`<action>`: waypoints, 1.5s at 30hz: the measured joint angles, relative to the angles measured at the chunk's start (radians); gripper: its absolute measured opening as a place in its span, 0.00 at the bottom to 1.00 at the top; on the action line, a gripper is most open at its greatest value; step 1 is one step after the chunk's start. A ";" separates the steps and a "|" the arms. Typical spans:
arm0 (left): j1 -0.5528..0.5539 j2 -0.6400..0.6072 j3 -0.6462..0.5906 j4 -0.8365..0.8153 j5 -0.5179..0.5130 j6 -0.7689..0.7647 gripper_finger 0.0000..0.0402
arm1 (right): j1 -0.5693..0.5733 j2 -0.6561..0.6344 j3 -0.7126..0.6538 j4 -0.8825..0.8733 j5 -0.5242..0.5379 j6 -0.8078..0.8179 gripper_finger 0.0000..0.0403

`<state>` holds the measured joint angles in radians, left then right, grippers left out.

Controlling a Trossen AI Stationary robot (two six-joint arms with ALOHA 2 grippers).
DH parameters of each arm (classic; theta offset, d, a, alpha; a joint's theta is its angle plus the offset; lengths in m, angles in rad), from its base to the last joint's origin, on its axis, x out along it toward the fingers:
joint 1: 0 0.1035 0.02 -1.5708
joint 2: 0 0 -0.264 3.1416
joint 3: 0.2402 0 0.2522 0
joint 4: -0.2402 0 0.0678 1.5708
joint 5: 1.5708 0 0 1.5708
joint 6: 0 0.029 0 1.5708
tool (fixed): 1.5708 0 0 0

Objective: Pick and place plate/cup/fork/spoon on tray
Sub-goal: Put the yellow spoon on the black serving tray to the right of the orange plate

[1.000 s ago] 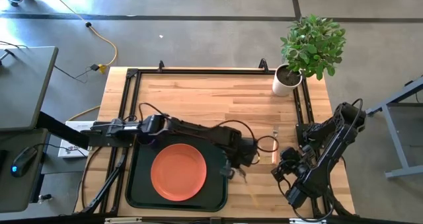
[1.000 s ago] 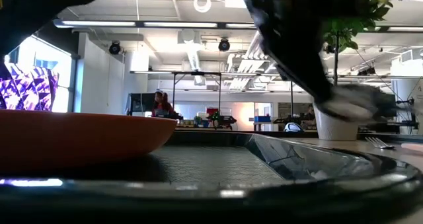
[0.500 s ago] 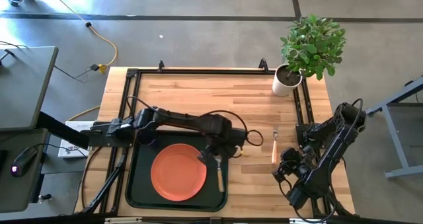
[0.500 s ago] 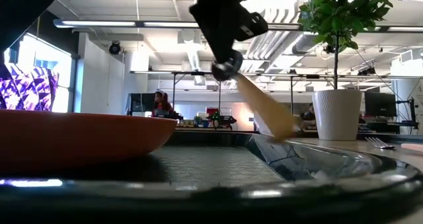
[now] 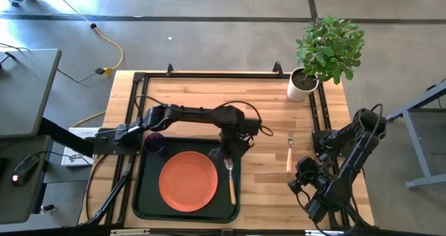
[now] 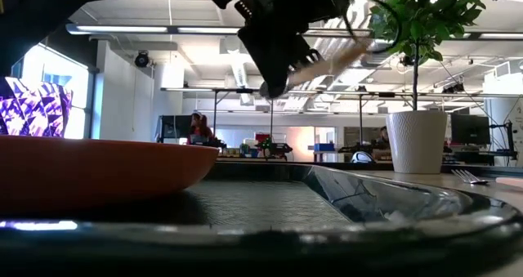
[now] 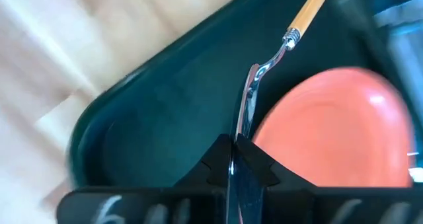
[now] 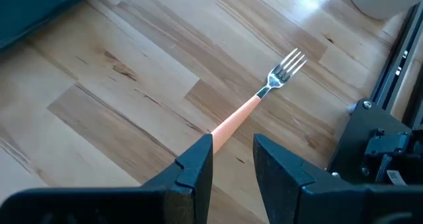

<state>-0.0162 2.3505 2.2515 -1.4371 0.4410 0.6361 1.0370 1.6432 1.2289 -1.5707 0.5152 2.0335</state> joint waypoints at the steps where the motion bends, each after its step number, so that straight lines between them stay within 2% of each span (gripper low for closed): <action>1: 0.011 0.000 -0.013 0.008 0.049 0.020 0.00 | 0.000 0.000 0.000 0.000 0.000 -0.008 0.25; 4: 0.036 0.000 -0.066 0.039 0.127 0.087 0.00 | 0.000 0.000 0.000 0.000 0.006 -0.016 0.25; 10: 0.053 0.001 -0.147 0.119 0.110 0.050 0.00 | 0.000 0.000 0.000 0.000 0.035 -0.018 0.25; 17: 0.000 0.001 -0.218 0.114 0.105 0.043 0.00 | 0.000 0.000 0.000 0.000 0.065 -0.018 0.25; 21: -0.023 0.001 -0.231 0.128 0.081 0.075 0.00 | 0.000 0.000 0.000 0.000 0.108 -0.022 0.25; 32: -0.026 0.041 -0.230 0.150 0.016 0.056 0.00 | -0.004 0.000 0.000 0.003 0.127 -0.037 0.25; 45: -0.032 0.058 -0.230 -0.025 -0.008 0.039 0.00 | -0.004 0.000 0.000 0.012 0.127 -0.037 0.25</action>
<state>-0.0484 2.4088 2.0220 -1.4626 0.4332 0.6750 1.0332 1.6428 1.2285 -1.5587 0.6422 1.9965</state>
